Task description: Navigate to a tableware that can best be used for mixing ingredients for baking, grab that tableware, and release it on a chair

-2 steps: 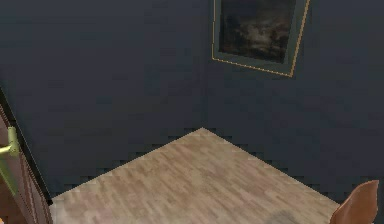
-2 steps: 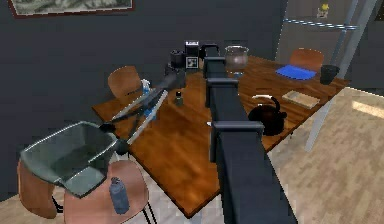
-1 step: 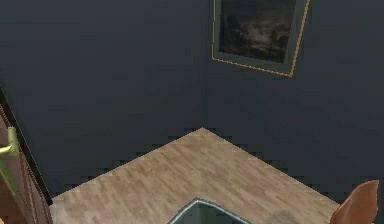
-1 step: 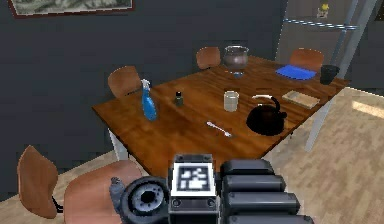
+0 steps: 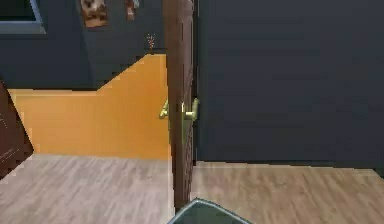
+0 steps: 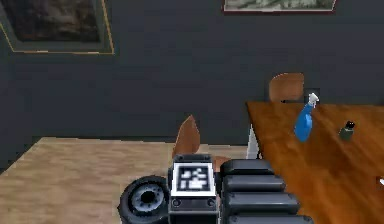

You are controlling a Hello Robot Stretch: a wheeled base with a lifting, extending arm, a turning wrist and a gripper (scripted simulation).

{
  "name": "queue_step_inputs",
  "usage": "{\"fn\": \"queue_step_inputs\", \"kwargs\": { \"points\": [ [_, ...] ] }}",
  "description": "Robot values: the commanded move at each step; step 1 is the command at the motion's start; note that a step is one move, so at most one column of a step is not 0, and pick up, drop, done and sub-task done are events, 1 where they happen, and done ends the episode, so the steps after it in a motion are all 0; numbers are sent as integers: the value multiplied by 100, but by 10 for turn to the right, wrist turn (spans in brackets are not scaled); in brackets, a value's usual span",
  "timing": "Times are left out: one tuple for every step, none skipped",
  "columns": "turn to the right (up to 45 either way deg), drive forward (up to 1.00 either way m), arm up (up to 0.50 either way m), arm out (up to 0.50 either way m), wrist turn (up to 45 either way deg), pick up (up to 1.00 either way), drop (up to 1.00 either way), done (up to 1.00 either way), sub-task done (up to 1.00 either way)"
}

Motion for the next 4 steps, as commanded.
{"fn": "queue_step_inputs", "kwargs": {
  "points": [
    [-450, 0, 0, 0, 0, 0, 0, 0, 0],
    [-120, 0, 0, 0, 0, 0, 0, 0, 0],
    [0, 30, 0, 0, 0, 0, 0, 0, 0],
    [-60, 0, 0, 0, 0, 0, 0, 0, 0]
  ]
}}
